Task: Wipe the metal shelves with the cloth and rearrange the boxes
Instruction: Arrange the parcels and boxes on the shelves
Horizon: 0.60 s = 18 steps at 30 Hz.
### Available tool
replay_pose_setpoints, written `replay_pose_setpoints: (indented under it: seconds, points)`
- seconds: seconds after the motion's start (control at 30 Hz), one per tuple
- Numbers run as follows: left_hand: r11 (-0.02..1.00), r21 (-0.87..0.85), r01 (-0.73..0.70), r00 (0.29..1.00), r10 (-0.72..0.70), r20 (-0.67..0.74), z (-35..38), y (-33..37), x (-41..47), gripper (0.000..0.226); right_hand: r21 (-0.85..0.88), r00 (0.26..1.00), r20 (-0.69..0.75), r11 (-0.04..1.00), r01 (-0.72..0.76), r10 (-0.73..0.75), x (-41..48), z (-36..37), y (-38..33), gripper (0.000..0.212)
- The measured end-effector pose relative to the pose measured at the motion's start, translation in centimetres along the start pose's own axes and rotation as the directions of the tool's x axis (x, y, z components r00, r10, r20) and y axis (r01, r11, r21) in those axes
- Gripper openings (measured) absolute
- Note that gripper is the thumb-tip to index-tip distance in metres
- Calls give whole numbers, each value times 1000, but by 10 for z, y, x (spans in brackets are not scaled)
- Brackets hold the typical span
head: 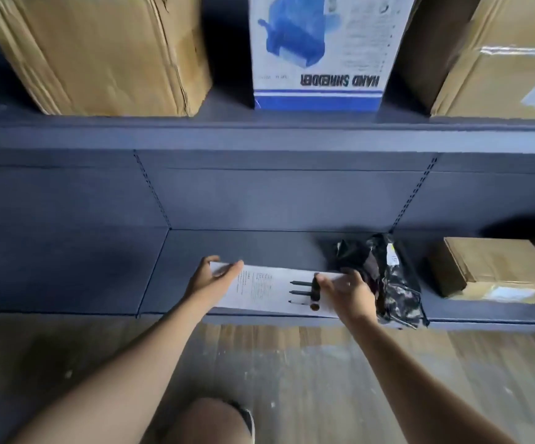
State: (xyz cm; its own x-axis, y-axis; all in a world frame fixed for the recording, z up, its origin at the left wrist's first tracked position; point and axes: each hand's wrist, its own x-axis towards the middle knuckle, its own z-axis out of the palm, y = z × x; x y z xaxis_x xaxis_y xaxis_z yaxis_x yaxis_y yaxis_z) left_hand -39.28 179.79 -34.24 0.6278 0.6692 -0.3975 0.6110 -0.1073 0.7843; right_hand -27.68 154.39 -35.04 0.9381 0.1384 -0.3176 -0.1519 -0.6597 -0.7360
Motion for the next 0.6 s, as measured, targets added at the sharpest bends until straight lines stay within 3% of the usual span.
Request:
replay_pose_setpoints:
  seconds: [0.07, 0.2, 0.37, 0.6]
  points:
    - [999, -14, -36, 999, 36, 14, 17, -30, 29, 81, 1, 999, -17, 1000, 27, -27, 23, 26, 24, 79]
    - [996, -22, -87, 996, 88, 22, 38, -66, 67, 68, -8, 994, -11, 994, 112, -112, 61, 58, 53, 78]
    - [983, -21, -184, 980, 185, 77, 56, -96, 107, 61, 13, 971, -24, 971, 239, -239, 97, 89, 73, 58]
    - [957, 32, -289, 957, 288, 37, 84, -135, 143, 80, -6, 952, -21, 952, 306, -306, 125, 127, 103, 54]
